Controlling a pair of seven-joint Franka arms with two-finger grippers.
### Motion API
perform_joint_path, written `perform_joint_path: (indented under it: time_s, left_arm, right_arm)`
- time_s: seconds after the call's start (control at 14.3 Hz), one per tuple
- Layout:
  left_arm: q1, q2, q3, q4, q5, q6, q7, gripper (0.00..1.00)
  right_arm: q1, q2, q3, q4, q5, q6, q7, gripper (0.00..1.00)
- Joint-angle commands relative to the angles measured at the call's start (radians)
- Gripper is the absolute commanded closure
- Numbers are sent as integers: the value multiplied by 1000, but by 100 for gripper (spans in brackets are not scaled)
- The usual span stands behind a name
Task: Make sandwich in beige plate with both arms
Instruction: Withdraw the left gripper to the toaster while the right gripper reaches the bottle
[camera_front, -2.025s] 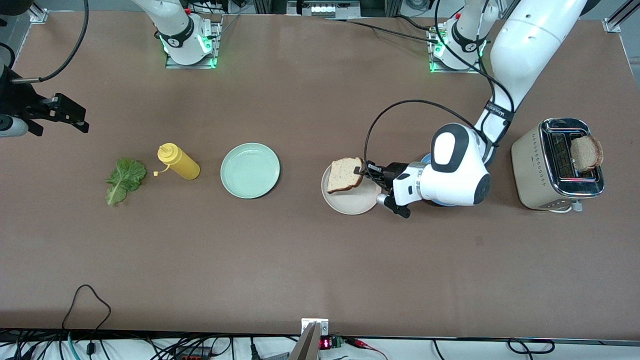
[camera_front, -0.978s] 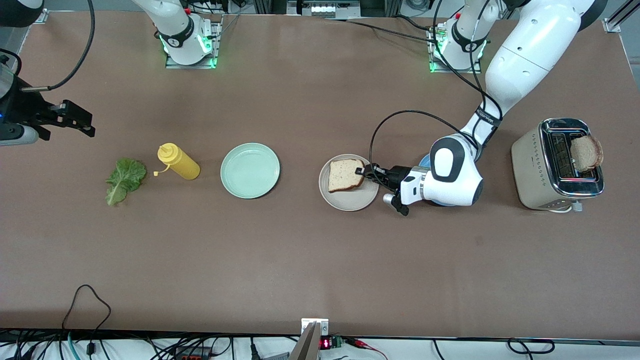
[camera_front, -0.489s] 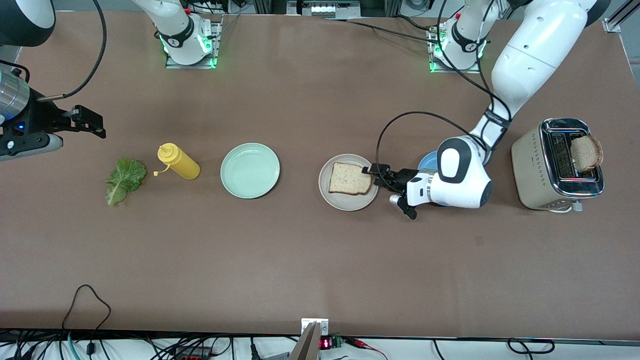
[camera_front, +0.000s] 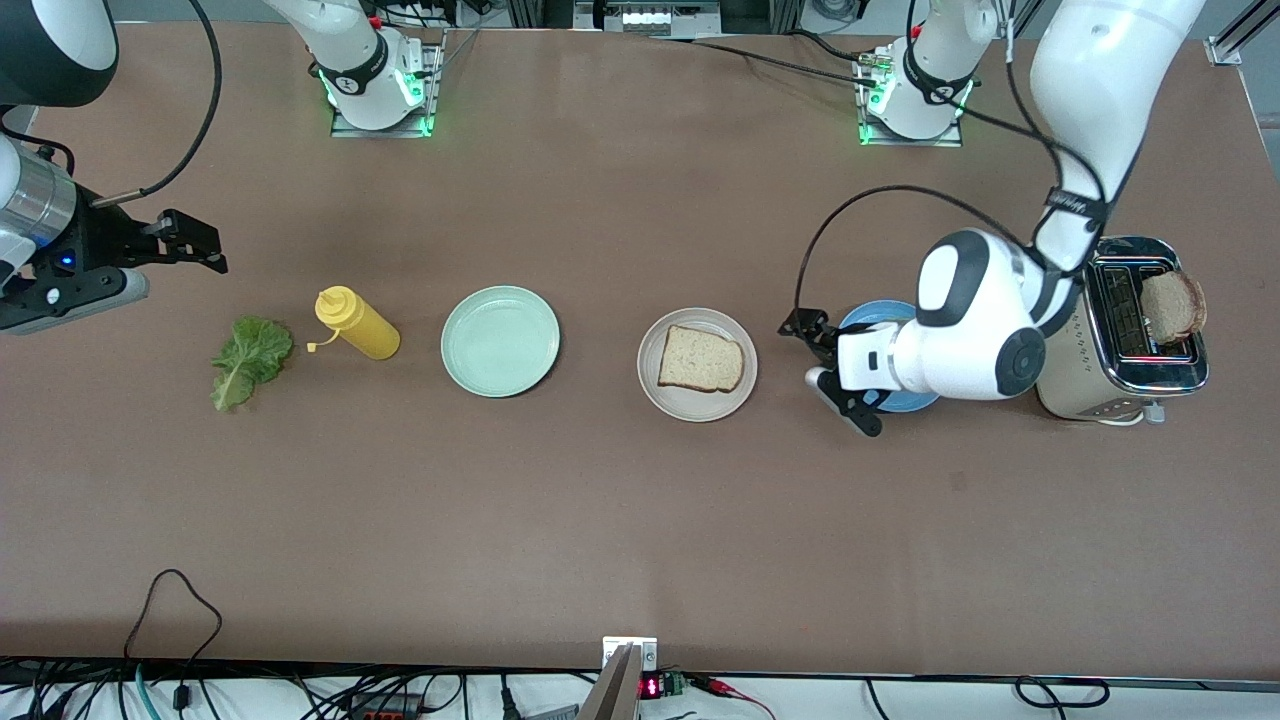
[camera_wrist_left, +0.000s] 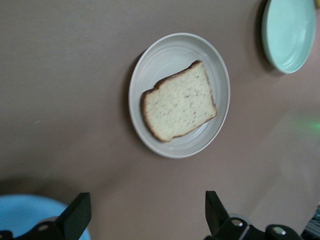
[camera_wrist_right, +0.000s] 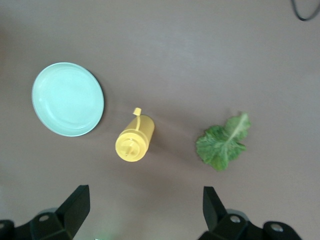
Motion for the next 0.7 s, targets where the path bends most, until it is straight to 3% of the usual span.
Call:
perform_joint_path:
  time_s: [0.0, 0.14, 0.28, 0.63]
  left_arm:
    - [-4, -94, 12, 14, 229, -86, -47, 0]
    - [-2, -140, 12, 61, 402, -175, -51, 0]
    - [10, -154, 13, 181, 512, -292, -43, 0]
    - [55, -149, 13, 469, 543, -534, -47, 0]
  right_arm:
    - [-58, -7, -2, -36, 98, 1, -113, 0]
    - [-90, -7, -2, -73, 158, 19, -234, 0]
    - [-128, -8, -4, -124, 233, 48, -371, 0]
    - [-213, -10, -4, -294, 424, 148, -718, 0]
